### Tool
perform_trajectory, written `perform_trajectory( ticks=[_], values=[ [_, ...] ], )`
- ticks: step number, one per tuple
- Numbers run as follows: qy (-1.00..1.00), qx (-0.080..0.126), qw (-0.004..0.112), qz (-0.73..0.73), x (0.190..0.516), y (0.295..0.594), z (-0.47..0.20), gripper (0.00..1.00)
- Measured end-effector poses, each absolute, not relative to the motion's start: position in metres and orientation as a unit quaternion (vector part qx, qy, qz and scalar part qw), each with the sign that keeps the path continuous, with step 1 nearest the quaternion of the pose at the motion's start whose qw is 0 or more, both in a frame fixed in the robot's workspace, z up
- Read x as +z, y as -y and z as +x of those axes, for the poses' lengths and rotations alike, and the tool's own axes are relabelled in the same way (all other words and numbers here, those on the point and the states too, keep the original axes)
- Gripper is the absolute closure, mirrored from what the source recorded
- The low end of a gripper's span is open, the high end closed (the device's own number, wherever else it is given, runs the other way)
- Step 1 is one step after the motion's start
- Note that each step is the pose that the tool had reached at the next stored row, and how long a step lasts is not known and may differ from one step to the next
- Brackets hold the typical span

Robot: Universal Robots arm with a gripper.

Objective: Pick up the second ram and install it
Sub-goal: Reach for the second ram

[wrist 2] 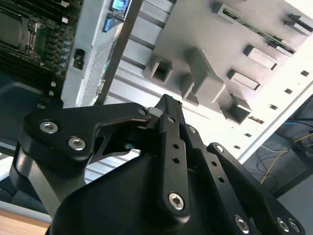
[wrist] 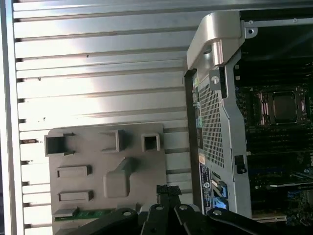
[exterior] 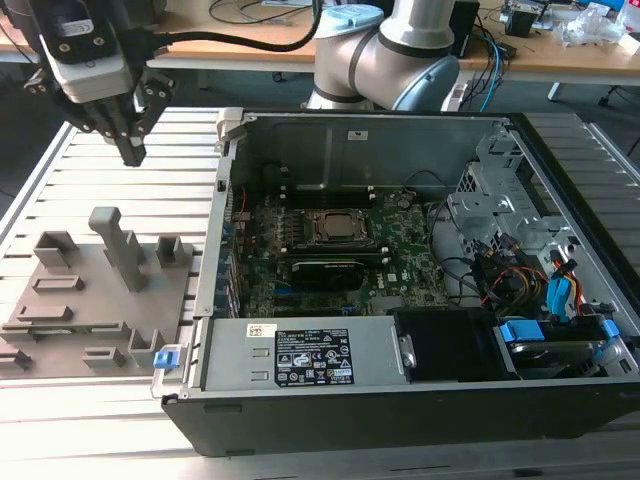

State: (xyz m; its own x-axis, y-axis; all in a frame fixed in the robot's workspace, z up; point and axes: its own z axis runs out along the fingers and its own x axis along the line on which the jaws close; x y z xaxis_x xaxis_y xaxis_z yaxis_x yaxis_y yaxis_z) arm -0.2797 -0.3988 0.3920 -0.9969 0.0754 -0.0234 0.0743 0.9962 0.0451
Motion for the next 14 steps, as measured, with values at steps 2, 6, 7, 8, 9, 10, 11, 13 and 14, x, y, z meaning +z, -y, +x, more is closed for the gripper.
perform_trajectory(
  ticks=[2, 6, 7, 8, 9, 10, 11, 13, 14],
  values=[
    [-0.999, 0.022, 0.013, 0.037, 0.392, 0.399, -0.290, 0.89],
    [-0.999, 0.022, 0.012, 0.037, 0.392, 0.399, -0.307, 0.89],
    [-0.999, 0.022, 0.013, 0.037, 0.392, 0.399, -0.312, 0.89],
    [-0.999, 0.022, 0.012, 0.037, 0.392, 0.399, -0.316, 0.89],
    [-0.999, 0.022, 0.013, 0.037, 0.392, 0.399, -0.320, 0.89],
    [-0.999, 0.022, 0.012, 0.037, 0.392, 0.399, -0.323, 0.89],
    [-0.999, 0.022, 0.012, 0.037, 0.391, 0.399, -0.325, 0.89],
    [-0.999, 0.022, 0.013, 0.037, 0.391, 0.399, -0.334, 0.89],
    [-0.999, 0.022, 0.013, 0.037, 0.391, 0.399, -0.337, 0.89]
  ],
)
